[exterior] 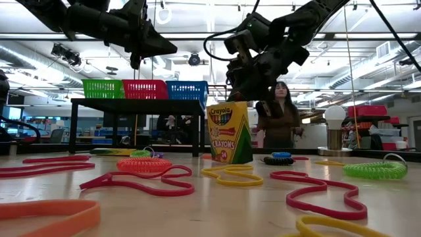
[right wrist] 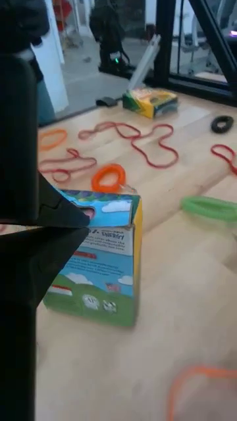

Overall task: Pick & Place Office Desk Supplies
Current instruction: Put the big box of crayons into the blue bin on the shelf

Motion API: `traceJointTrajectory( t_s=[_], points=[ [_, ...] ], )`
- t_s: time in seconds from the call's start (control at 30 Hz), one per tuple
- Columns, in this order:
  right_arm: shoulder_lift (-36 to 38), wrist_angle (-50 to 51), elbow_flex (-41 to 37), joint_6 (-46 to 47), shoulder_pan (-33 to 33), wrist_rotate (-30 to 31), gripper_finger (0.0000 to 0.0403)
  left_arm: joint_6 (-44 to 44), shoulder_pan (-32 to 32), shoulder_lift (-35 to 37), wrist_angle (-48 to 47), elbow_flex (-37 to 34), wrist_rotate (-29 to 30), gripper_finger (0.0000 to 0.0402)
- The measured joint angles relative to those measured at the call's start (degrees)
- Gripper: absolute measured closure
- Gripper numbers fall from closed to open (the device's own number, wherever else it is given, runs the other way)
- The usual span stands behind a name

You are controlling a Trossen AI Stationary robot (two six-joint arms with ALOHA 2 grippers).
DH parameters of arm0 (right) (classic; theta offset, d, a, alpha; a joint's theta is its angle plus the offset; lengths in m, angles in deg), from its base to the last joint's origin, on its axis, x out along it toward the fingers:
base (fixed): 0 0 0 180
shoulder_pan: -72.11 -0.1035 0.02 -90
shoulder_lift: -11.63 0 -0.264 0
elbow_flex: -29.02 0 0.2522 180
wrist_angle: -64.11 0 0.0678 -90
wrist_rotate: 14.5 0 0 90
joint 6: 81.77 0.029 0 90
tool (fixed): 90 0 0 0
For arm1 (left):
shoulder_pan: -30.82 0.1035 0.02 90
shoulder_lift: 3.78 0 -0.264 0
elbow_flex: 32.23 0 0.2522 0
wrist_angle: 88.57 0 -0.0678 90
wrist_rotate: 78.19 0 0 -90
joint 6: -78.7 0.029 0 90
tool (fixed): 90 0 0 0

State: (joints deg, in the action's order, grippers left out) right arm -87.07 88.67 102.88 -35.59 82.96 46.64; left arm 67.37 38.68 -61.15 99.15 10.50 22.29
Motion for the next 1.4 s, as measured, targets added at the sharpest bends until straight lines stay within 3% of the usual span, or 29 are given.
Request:
traceJointTrajectory(
  t_s=[0.5, 0.87, 1.13, 1.27, 1.4],
  points=[
    [0.73, 1.48, -0.13, -1.82, -0.47, 2.38, 0.0274, -2.03, -0.02, 0.0, -0.85, 0.0, -0.66, 0.0385],
    [8.14, 4.88, -0.13, -2.18, -1.46, 13.6, 0.0204, -2.94, 0.02, 0.0, -1.9, 0.0, -0.66, 0.0385],
    [16.61, 13.15, -0.14, -9.16, -4.85, 26.31, 0.0233, -1.69, 0.07, 0.0, -1.95, 0.01, -3.62, 0.039],
    [18.36, 14.23, -3.78, -9.96, -8.79, 33.51, 0.0289, -1.8, 0.0, 0.0, -2.01, 0.02, -6.78, 0.0396],
    [19.42, 5.05, -10.93, -6.71, -12.07, 36.26, 0.0359, -1.92, 0.02, -0.35, -2.44, 0.29, -8.84, 0.0396]
  ],
)
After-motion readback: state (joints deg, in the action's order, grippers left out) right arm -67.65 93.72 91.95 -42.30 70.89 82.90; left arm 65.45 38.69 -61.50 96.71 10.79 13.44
